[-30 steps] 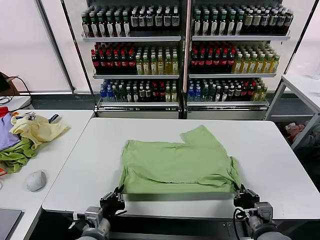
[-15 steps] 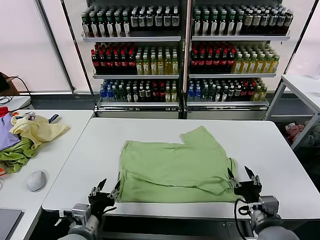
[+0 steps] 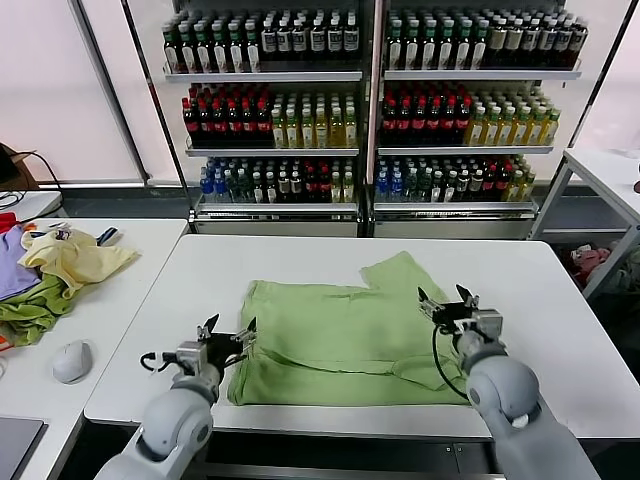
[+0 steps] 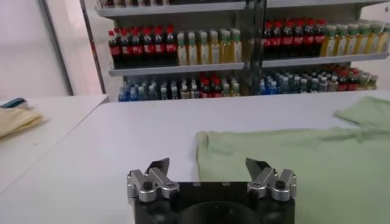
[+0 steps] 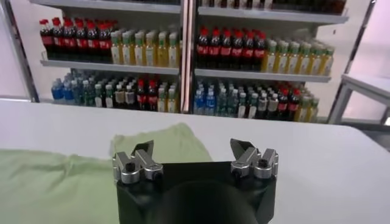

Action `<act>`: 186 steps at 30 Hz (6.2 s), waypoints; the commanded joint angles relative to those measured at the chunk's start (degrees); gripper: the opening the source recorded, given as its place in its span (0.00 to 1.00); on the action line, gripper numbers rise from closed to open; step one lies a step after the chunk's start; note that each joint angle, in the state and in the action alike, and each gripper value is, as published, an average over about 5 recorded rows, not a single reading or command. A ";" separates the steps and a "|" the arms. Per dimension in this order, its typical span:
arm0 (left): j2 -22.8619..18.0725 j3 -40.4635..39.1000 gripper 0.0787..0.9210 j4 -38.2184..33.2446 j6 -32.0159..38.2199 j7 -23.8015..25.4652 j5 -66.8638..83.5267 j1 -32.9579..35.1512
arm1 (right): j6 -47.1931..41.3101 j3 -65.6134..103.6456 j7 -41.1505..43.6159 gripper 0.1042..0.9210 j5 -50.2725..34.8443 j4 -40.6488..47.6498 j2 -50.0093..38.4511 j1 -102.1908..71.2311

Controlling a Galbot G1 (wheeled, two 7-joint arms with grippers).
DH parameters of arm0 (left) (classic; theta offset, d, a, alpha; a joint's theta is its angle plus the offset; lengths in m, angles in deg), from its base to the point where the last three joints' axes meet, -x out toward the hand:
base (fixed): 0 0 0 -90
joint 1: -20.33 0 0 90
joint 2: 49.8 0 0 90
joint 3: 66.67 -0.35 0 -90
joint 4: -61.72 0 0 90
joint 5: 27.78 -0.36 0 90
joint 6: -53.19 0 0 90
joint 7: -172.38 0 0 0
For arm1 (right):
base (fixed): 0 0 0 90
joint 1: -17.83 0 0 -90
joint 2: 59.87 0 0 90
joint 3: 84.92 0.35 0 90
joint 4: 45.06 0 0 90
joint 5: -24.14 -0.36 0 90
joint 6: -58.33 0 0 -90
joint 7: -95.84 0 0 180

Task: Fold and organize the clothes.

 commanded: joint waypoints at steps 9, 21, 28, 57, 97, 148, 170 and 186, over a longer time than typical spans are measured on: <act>-5.63 -8.52 0.88 30.01 -0.07 -1.00 2.68 -25.26 | -0.37 -11.03 1.23 0.88 -1.11 34.86 7.52 26.09; -8.18 -9.44 0.88 34.64 -0.21 0.37 6.48 -27.96 | 0.31 -11.04 2.54 0.88 2.71 46.95 12.74 30.04; -8.88 -10.24 0.88 35.55 -0.56 0.48 6.95 -27.34 | 1.94 -10.14 5.22 0.85 5.02 50.53 13.87 29.53; -4.11 -5.00 0.03 16.82 9.83 1.97 13.24 -14.91 | 7.26 -5.87 6.65 0.03 -7.57 21.85 4.90 15.67; 2.25 1.37 0.03 -5.03 5.87 5.65 8.48 8.64 | 1.22 13.05 -0.09 0.02 -4.31 -15.19 0.88 -22.97; -7.85 5.78 0.24 -4.61 1.99 -4.91 -11.73 15.47 | 2.40 12.84 1.17 0.88 1.59 -19.56 1.79 -25.74; 3.00 23.77 0.06 -19.78 9.70 0.70 39.41 12.76 | 2.46 12.86 1.48 0.88 1.51 -20.75 0.99 -25.55; -9.23 -3.45 0.06 -13.23 9.38 0.16 31.80 2.98 | 2.78 13.91 1.66 0.88 1.23 -21.07 0.45 -25.90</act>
